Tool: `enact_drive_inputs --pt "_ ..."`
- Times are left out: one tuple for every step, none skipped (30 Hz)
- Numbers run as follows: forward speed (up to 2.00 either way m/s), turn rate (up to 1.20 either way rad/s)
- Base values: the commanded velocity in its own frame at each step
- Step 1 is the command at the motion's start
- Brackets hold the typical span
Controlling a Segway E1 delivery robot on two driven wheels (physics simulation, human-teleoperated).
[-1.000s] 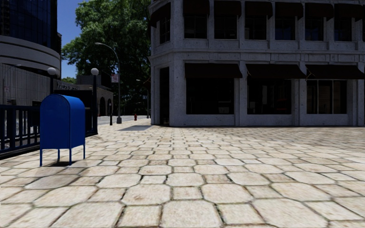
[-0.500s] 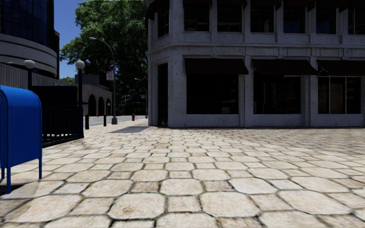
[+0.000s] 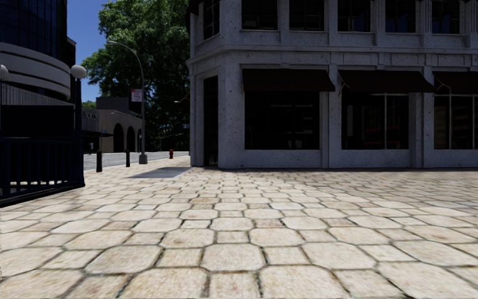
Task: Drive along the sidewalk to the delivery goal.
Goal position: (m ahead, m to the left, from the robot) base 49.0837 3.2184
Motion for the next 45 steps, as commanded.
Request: enact_drive_inputs --pt "2.00 0.15" --pt "2.00 0.22" --pt "2.00 0.30" --pt "2.00 0.34" --pt "2.00 0.34" --pt "2.00 0.34" --pt "2.00 0.34" --pt "2.00 0.34" --pt "2.00 0.35" --pt "2.00 0.35" --pt "2.00 0.35" --pt "2.00 0.35" --pt "2.00 0.35" --pt "2.00 0.35" --pt "2.00 0.35" --pt "2.00 0.20" --pt "2.00 0.20" --pt "2.00 0.08" --pt "2.00 0.04" --pt "2.00 0.03" --pt "2.00 0.03" --pt "2.00 0.01" --pt "2.00 0.01" --pt "2.00 0.00" --pt "2.00 0.00" --pt "2.00 0.00" --pt "2.00 0.00" --pt "2.00 0.00" --pt "2.00 0.00" --pt "2.00 0.00" --pt "2.00 0.02" --pt "2.00 0.14" --pt "2.00 0.29" --pt "2.00 0.38" --pt "2.00 0.42" --pt "2.00 0.42" --pt "2.00 0.44" --pt "2.00 0.45" --pt "2.00 0.45" --pt "2.00 0.45" --pt "2.00 0.45" --pt "2.00 0.45" --pt "2.00 0.45" --pt "2.00 0.45" --pt "2.00 0.45"
